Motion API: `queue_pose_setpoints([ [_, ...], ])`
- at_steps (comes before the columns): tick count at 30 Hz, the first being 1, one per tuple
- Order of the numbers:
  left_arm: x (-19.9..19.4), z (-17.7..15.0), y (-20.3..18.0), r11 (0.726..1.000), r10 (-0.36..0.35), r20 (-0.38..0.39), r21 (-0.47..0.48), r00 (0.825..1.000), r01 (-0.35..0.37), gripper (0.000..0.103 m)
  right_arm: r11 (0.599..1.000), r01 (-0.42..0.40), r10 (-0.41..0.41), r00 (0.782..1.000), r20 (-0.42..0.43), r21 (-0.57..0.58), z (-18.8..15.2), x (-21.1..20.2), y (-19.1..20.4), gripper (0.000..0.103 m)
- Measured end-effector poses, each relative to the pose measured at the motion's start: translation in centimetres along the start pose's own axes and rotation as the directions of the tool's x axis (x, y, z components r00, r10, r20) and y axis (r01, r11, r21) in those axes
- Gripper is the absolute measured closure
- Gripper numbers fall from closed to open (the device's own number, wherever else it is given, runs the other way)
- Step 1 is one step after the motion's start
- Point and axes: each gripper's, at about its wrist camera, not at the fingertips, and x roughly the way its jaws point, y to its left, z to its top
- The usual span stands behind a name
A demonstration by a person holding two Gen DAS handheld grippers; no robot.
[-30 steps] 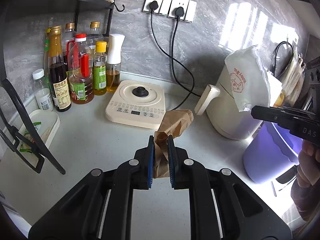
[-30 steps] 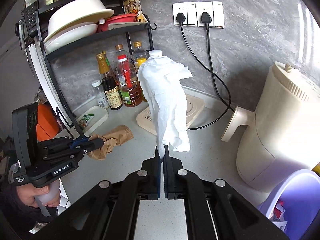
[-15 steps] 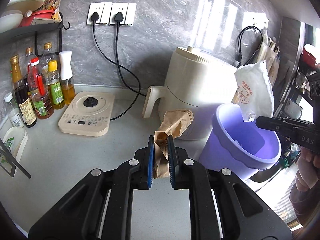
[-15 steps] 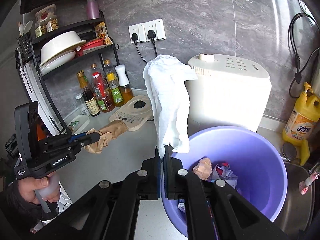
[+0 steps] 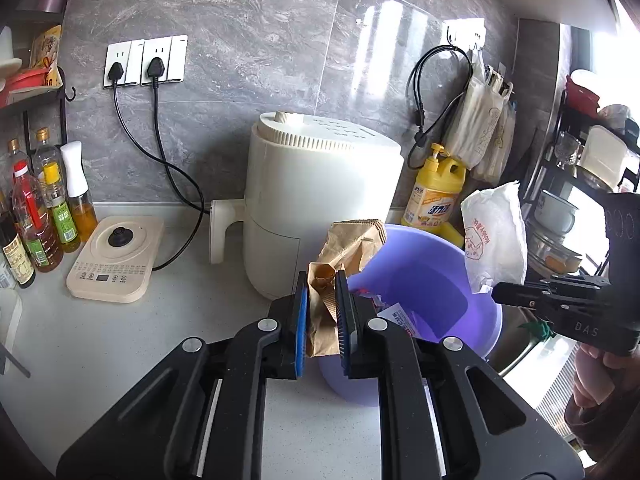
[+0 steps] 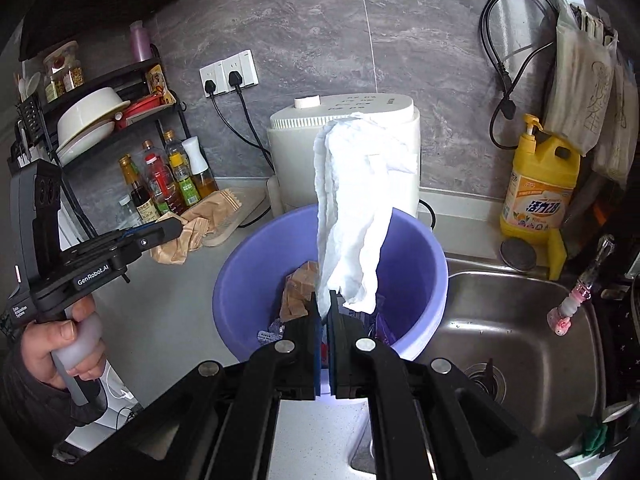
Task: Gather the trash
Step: 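Carry both items over the bucket and open both tools to drop them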
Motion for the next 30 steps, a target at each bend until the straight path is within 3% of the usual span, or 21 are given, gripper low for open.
queue_pose_setpoints([
  [9,-0.6,-0.4,-1.7,0.999,0.036,-0.012,-0.007,0.999,-0.036,0.09,0.999,-0.003,0.0,0.995,-0.096,-0.035,0.2,2.8,-1.1,0.099],
  [12,-1.0,-0.5,-1.7,0.999,0.051,-0.018,-0.007,0.999,-0.052,0.09,1.0,0.001,-0.001,0.995,-0.105,-0.002,0.2,3.3,-1.8,0.095],
  [14,-1.1,-0.4,-1.6,0.998,0.06,-0.019,-0.002,0.998,-0.06,0.09,1.0,0.002,0.0,0.998,-0.064,0.025,0.3,2.6,-2.3,0.055],
  [15,-1.1,-0.3,-1.5,0.998,0.061,-0.02,-0.001,0.998,-0.061,0.09,1.0,0.002,-0.001,0.999,-0.034,0.031,0.4,2.0,-2.4,0.052],
  [19,-0.8,0.4,-1.7,0.999,0.04,-0.019,0.017,0.999,-0.04,0.09,0.999,0.01,-0.012,0.999,0.04,0.049,0.0,-0.4,-3.1,0.052],
  [30,3.5,3.5,-6.5,0.979,-0.109,-0.045,0.168,0.993,0.115,0.09,0.96,0.149,-0.17,0.983,0.075,0.235,-3.0,-5.2,-7.2,0.052],
])
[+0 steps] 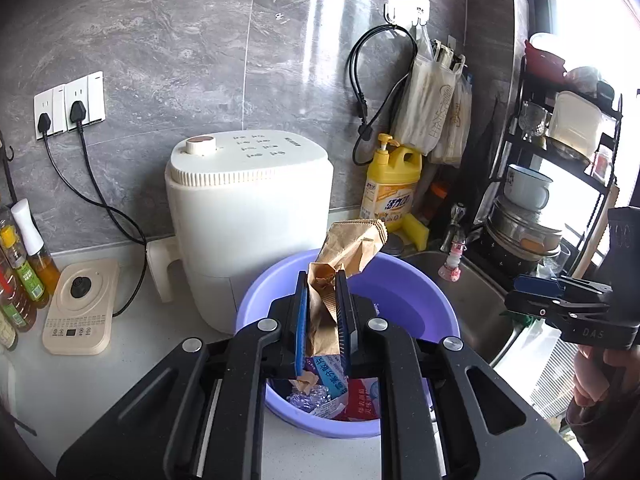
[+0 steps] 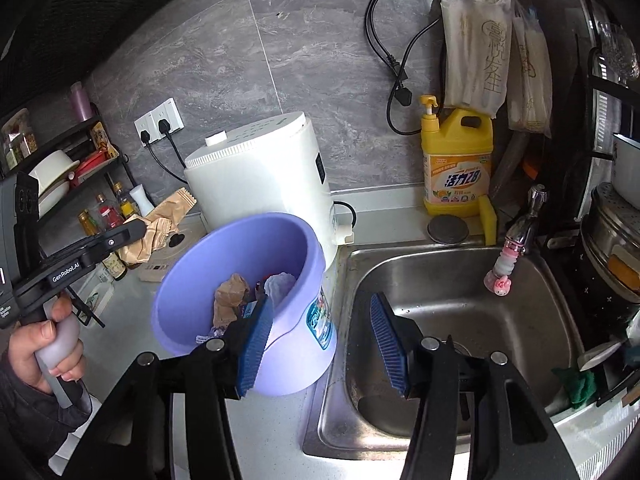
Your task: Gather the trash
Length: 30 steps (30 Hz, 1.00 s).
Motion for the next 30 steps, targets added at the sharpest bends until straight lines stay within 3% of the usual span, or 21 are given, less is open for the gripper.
queue_pose_setpoints([
  [7,3.7,0.9,-1.7,1.0,-0.007,-0.058,0.028,0.998,0.008,0.085,0.992,0.087,-0.089,0.996,0.011,0.091,-1.3,-1.9,-2.7,0.052],
  [8,4.2,0.9,-1.7,1.0,0.0,-0.072,0.026,0.997,0.002,0.067,0.991,0.095,-0.096,0.995,0.011,0.099,-1.5,-2.1,-3.0,0.052],
  [9,4.6,0.9,-1.6,1.0,0.006,-0.082,0.02,0.997,-0.005,0.039,0.989,0.1,-0.102,0.995,0.01,0.107,-1.6,-2.3,-3.2,0.052],
  [10,4.6,1.0,-1.3,1.0,0.017,-0.073,0.008,0.997,-0.017,0.031,0.988,0.104,-0.106,0.994,0.009,0.114,-1.8,-2.3,-3.4,0.052],
  [13,4.1,1.2,-0.7,0.999,0.03,-0.042,-0.026,0.999,-0.031,0.027,0.988,0.099,-0.1,0.995,-0.001,0.122,-2.1,-2.4,-3.7,0.052],
  [19,2.2,0.5,0.3,0.99,0.124,-0.031,-0.069,0.992,-0.126,0.019,0.996,0.026,-0.025,1.0,-0.01,0.089,-2.1,-1.7,-3.6,0.051],
  [30,-4.1,-2.1,0.5,0.938,0.279,-0.088,-0.188,0.956,-0.291,0.013,0.98,-0.199,0.2,0.979,-0.042,0.028,-0.3,-0.7,-2.4,0.039],
])
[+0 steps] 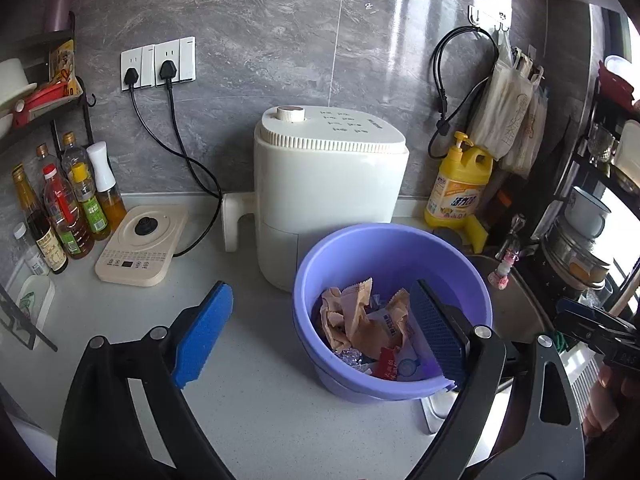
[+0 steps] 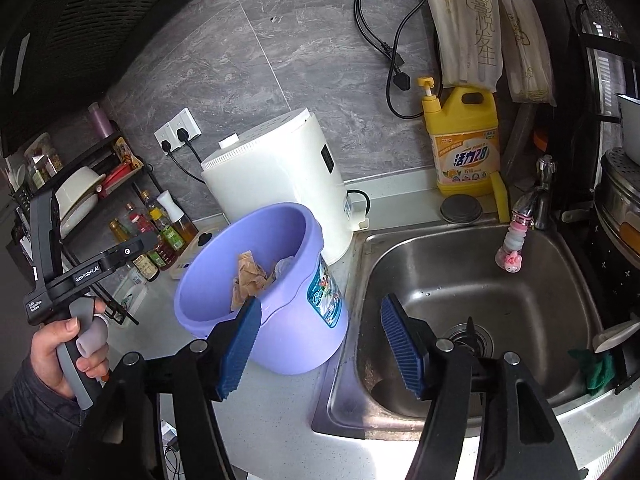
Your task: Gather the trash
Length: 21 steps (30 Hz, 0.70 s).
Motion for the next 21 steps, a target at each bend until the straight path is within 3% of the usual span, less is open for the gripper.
queue_pose_setpoints([
  [9,-5.6,-0.7,4.2,0.997,0.049,0.029,-0.065,0.998,-0.047,0.006,0.997,-0.076,0.076,0.997,0.001,-0.027,1.3,0.5,4.3,0.022],
  [15,-8.9,-0.6,7.8,0.998,0.042,0.046,-0.05,0.998,-0.04,0.006,0.998,-0.045,0.046,0.998,0.031,-0.04,1.7,0.5,8.4,0.008],
  [21,-12.0,-1.3,12.2,0.999,0.014,0.073,-0.045,0.997,-0.01,0.006,0.999,-0.007,0.009,0.999,0.045,-0.051,1.0,0.7,12.8,0.008],
])
